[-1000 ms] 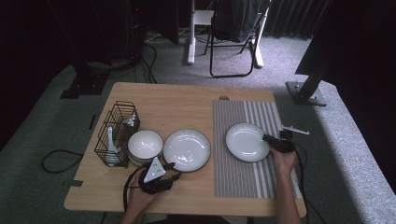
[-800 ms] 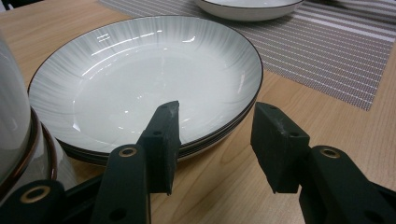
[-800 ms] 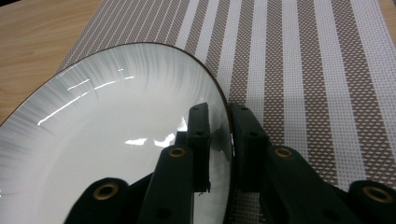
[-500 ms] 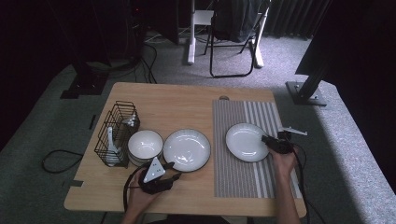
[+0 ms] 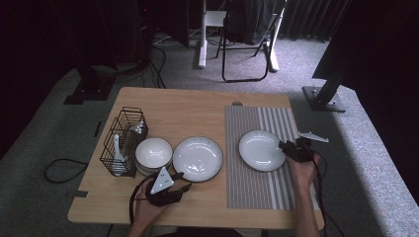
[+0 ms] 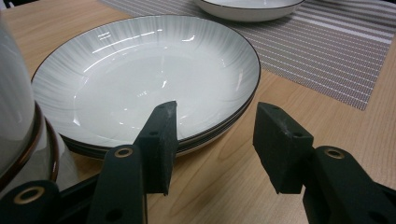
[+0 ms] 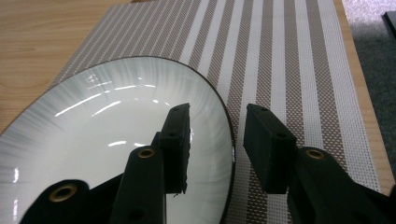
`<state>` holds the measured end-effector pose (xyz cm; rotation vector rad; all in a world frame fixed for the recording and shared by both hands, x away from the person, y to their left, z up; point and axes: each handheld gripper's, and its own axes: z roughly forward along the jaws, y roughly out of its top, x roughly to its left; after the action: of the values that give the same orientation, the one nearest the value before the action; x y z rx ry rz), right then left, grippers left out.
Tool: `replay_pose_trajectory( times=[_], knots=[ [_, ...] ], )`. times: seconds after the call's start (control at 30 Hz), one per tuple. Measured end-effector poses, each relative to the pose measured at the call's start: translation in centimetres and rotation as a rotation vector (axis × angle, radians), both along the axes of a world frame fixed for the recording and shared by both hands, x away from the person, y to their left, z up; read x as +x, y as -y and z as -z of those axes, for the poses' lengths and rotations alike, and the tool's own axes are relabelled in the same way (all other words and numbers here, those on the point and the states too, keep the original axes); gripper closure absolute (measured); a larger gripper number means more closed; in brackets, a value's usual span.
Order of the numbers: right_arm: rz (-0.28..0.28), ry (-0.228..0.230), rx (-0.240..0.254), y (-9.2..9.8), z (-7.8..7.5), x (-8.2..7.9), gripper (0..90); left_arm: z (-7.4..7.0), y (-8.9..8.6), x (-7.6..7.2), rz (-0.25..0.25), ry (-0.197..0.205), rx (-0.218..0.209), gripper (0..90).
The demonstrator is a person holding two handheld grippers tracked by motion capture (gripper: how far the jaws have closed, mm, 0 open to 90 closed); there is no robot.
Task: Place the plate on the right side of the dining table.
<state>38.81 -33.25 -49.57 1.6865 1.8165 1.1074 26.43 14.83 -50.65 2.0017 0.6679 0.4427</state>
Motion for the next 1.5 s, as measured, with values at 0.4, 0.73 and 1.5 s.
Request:
replay_pose_trajectory(
  times=[0.4,0.73,1.5],
  knots=[
    [-0.058,0.013,0.000,-1.1,-1.3,-0.3,56.2,0.1,-0.4,-0.4,-0.005,-0.011,0.004,49.8],
    [-0.112,0.023,0.004,-2.5,-2.1,-0.1,56.1,0.4,-0.5,-0.3,-0.018,-0.013,0.032,49.6],
    [-0.249,0.043,0.018,-7.0,-4.1,1.2,55.2,1.0,-0.6,0.0,-0.031,-0.017,0.109,49.9]
  ],
)
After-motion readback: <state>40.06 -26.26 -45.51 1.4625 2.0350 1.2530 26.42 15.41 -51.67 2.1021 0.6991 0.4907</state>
